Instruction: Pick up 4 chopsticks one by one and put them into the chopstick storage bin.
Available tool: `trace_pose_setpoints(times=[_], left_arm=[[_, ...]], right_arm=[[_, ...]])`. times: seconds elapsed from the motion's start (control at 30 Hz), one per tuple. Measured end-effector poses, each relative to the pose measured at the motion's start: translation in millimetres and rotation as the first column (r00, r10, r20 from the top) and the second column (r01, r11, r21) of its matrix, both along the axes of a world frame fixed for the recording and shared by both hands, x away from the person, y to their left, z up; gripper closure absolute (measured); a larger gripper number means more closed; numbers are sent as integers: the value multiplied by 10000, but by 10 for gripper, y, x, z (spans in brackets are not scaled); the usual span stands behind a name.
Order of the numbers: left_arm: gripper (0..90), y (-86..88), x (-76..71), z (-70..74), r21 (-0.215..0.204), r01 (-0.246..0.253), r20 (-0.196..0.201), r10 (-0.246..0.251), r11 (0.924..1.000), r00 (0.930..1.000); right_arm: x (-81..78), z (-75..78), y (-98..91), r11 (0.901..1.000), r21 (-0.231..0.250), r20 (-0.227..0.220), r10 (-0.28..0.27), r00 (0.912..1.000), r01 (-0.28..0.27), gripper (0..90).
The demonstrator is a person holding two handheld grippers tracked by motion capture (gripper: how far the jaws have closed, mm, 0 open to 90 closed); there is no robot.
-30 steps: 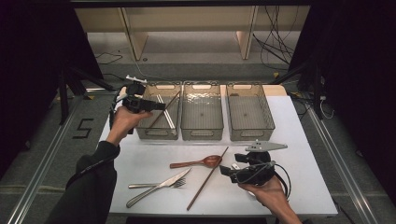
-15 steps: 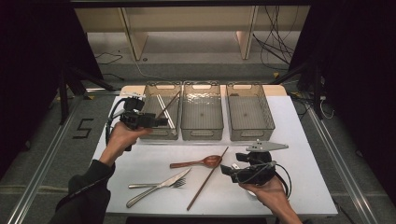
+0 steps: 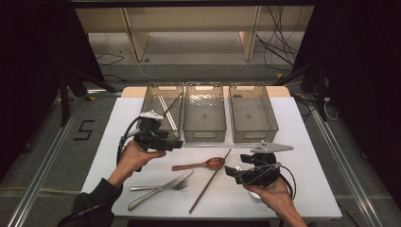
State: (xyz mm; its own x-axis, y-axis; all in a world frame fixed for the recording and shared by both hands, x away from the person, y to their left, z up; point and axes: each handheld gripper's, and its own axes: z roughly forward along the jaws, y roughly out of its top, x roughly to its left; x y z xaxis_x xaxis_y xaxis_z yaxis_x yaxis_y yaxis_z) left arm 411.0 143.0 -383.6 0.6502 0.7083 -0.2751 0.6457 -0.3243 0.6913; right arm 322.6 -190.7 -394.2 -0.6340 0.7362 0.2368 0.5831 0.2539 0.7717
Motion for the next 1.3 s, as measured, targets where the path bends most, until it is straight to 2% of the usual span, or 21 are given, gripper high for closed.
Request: trace_pose_setpoints(times=[0.37, 0.7, 0.77, 0.93, 1.07, 1.23, 1.3], left_arm=[[206, -303, -167, -192, 289, 683, -256, -676, 9972, 9974], [188, -520, -256, -347, 584, 1164, -299, -1148, 9915, 9929], [188, -596, -286, -387, 795, 1344, -359, -1319, 9877, 9906], [197, -699, -333, -442, 944, 1557, -483, -1517, 9833, 9873], [206, -806, -380, -496, 1230, 1832, -562, -1774, 9754, 9825], [230, -878, -405, -547, 1276, 2003, -690, -1928, 9714, 9788], [233, -910, -418, -566, 1356, 2140, -740, -2055, 9674, 9759]], right_arm=[[2, -2, -2, 10000, -55, 24, -5, 10000, 5, 251], [10, -3, -10, 10000, -59, 34, -57, 10000, 57, 252], [18, -4, -17, 10000, -60, 9, -45, 10000, 45, 251], [17, -5, -15, 10000, -59, -15, -26, 10000, 26, 252], [28, -14, -16, 10000, -41, -67, -26, 10000, 26, 251], [35, -15, -26, 10000, -45, -39, -86, 10000, 86, 251], [39, -15, -31, 9999, -52, -44, -107, 9999, 107, 251]])
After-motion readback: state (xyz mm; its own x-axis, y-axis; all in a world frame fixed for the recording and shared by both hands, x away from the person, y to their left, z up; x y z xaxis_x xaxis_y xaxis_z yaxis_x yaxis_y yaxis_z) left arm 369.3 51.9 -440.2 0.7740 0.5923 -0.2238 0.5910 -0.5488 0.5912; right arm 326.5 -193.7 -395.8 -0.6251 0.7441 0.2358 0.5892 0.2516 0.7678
